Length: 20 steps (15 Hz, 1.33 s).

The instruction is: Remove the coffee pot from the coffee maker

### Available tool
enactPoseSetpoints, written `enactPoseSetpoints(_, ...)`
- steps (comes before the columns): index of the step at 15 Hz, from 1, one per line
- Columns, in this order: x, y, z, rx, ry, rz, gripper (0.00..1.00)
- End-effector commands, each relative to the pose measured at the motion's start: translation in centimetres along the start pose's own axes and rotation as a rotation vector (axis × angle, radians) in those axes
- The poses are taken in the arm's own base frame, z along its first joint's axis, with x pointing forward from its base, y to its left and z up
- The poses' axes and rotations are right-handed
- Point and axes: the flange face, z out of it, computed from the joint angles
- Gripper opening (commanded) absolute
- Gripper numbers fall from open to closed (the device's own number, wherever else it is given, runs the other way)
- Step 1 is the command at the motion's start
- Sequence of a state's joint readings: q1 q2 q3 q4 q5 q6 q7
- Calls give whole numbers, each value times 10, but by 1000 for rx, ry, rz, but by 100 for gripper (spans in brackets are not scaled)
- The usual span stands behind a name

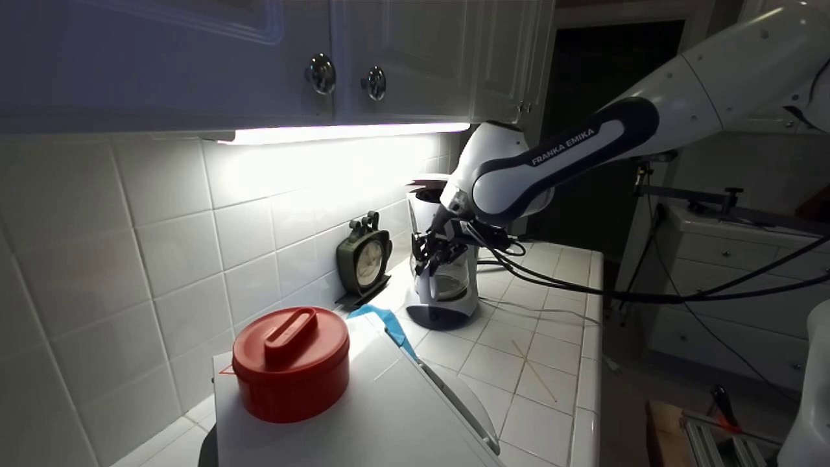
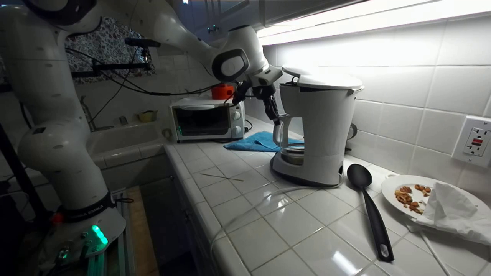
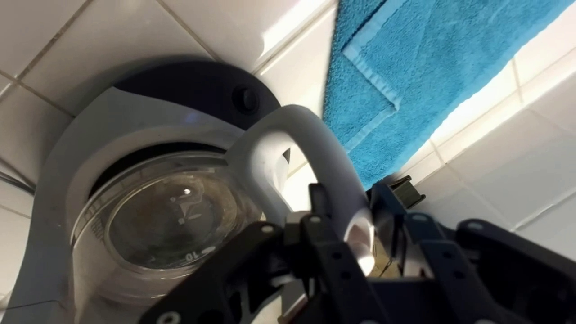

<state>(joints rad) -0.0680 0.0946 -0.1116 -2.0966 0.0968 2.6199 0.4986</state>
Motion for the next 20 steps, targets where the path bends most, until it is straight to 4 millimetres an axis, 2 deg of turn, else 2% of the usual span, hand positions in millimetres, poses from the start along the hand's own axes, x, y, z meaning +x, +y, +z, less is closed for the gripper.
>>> enactPoseSetpoints(1,-11,7,-17,75,-44,21,8)
enactPoseSetpoints(5,-9,20,-31,145,-74,61,8)
enactPoseSetpoints(10,-21,24,-40,181,-137,50,8)
enactPoseSetpoints(15,-36,26,-40,185,-175,19,8)
enactPoseSetpoints(20,-60,17,-37,200,-204,-36,7)
